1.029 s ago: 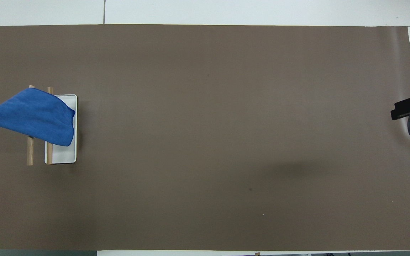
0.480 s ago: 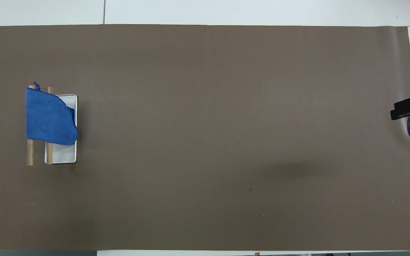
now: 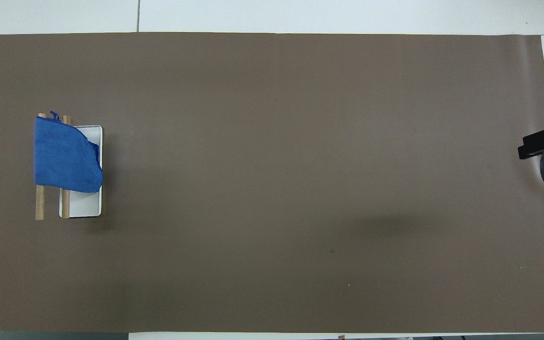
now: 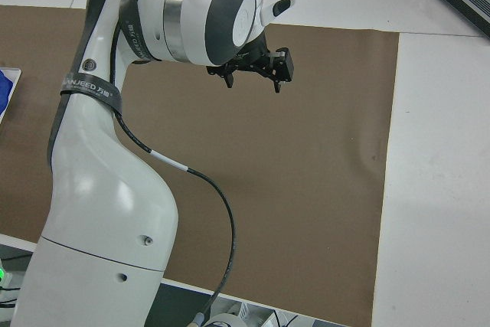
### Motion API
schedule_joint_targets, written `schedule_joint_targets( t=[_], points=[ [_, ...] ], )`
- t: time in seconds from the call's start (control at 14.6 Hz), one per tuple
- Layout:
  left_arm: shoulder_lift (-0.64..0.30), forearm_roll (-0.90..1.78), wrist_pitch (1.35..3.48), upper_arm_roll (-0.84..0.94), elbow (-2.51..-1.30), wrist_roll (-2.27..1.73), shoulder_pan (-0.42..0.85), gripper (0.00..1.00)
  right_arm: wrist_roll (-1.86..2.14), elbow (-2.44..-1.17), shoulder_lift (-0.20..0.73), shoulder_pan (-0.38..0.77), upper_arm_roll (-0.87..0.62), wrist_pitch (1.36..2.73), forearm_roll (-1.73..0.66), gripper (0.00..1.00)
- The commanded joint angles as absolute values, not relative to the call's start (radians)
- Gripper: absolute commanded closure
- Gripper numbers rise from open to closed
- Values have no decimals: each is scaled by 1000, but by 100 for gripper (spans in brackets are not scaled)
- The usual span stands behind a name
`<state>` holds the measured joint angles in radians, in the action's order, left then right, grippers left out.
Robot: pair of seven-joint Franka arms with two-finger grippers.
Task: Right arm passes towel to left arm to hang
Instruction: 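Open the left gripper to release the towel onto the bar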
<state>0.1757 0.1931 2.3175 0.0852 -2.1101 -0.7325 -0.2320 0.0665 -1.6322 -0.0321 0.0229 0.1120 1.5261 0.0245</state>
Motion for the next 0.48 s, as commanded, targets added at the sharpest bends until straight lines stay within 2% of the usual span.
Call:
schedule_joint_targets(
  t=[0.0,0.41],
  points=[
    [111,173,2174,78,-1965,-556,-169,0,80,-1651,-49,15,107,1526,25,0],
    [49,122,1964,78,-1813,-243,-13,0,78,-1651,-49,15,107,1526,23,0]
  ],
)
